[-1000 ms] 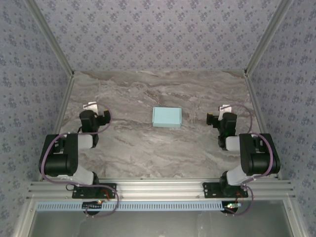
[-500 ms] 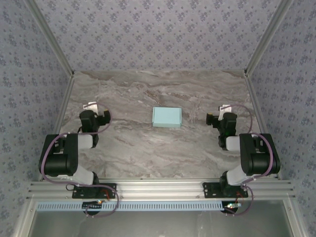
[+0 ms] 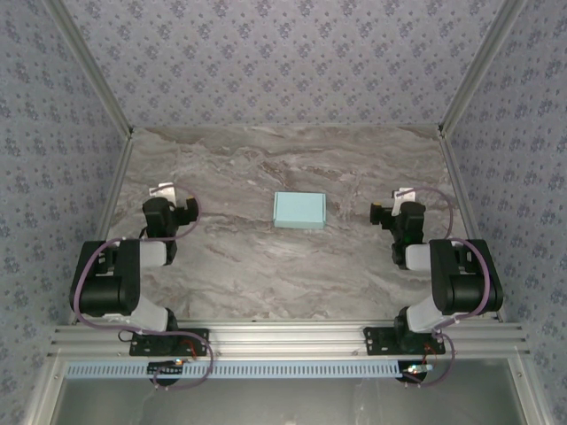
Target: Fold the paper box
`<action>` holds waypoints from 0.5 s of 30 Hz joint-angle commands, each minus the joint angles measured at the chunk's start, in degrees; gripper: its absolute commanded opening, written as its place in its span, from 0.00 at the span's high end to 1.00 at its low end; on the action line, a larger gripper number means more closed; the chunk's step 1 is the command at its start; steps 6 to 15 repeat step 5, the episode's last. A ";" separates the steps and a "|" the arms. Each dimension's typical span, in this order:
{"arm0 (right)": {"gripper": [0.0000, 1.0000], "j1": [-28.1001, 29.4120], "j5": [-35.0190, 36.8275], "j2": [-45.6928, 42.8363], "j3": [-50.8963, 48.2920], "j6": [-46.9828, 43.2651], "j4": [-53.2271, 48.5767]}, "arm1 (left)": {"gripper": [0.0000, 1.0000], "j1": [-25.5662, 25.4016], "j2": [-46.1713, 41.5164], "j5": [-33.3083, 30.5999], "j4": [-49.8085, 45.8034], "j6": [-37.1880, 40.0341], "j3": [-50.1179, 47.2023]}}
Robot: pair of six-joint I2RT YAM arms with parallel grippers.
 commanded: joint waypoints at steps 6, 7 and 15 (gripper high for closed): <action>0.01 -0.39 -0.26 0.30 1.20 0.97 0.43 | 0.01 -0.14 0.67 0.53 2.00 0.57 -0.43; 0.01 -0.39 -0.26 0.30 1.20 0.97 0.43 | 0.01 -0.14 0.67 0.53 2.00 0.57 -0.43; 0.01 -0.39 -0.26 0.30 1.20 0.97 0.43 | 0.01 -0.14 0.67 0.53 2.00 0.57 -0.43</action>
